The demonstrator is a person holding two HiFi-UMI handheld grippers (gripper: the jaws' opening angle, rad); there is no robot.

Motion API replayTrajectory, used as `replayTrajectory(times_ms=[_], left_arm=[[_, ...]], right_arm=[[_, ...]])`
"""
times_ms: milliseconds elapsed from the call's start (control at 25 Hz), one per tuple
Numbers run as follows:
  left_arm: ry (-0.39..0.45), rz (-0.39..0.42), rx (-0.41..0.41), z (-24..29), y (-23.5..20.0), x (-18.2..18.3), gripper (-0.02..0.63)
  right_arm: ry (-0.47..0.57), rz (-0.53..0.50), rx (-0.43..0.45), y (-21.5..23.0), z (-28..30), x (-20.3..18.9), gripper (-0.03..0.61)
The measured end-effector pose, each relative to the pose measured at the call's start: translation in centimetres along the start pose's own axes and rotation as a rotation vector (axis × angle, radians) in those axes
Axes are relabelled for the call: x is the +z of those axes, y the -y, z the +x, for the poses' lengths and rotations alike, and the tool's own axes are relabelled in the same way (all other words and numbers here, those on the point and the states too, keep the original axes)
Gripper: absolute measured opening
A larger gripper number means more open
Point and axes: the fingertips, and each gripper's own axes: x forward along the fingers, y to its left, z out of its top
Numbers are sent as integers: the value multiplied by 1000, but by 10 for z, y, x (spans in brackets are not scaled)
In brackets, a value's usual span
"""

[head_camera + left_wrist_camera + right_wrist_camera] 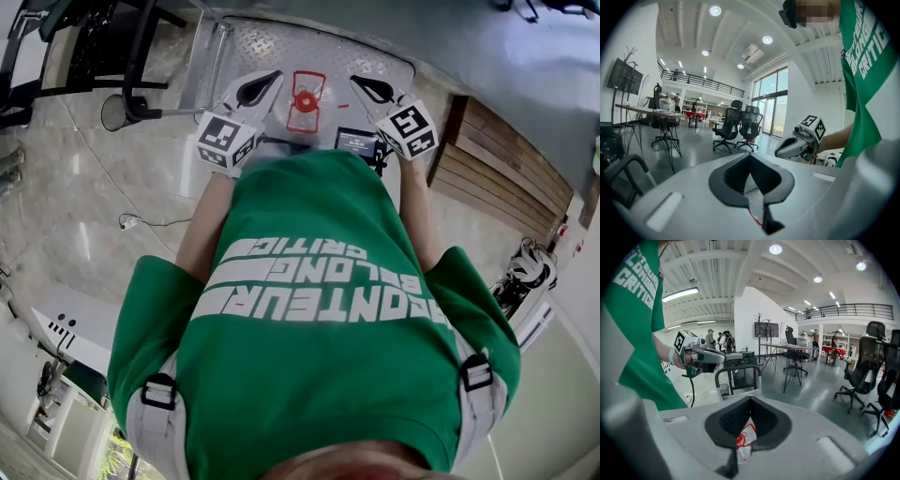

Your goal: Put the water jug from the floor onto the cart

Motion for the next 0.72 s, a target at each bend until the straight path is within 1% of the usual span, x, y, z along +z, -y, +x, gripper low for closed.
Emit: replayTrajectory(times_ms=[720], left_arm=[[-12,-10,5,15,-5,-1,15]], right_arm=[[-26,15,5,14,4,-10,-9]])
